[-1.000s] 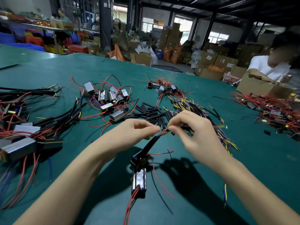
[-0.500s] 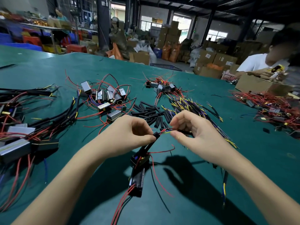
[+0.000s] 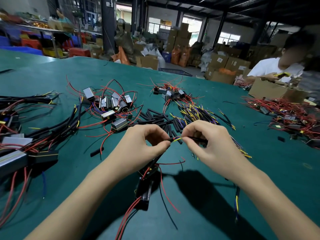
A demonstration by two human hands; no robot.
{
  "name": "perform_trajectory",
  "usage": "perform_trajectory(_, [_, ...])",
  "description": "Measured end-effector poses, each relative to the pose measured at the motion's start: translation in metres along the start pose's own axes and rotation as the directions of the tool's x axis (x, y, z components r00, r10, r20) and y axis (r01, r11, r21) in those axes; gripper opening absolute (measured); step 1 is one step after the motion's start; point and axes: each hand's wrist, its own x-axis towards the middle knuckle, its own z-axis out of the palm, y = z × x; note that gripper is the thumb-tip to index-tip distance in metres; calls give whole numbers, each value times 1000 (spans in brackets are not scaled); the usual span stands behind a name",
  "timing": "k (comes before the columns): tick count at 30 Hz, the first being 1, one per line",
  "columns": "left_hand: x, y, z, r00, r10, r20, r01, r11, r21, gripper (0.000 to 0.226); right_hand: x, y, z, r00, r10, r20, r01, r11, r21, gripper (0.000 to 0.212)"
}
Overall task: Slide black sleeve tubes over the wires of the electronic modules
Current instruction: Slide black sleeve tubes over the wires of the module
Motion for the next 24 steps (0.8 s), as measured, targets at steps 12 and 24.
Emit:
perform_trajectory(12, [-1,0,-1,999,44,6,-44,999,-23,14,-1,2,-6,980,135,150,-180,919,351,16])
perform_trajectory(24, [-4,5,9,977,166,-136,-171,985,-26,19,2,1,0,974,215,71,-226,939,260,12])
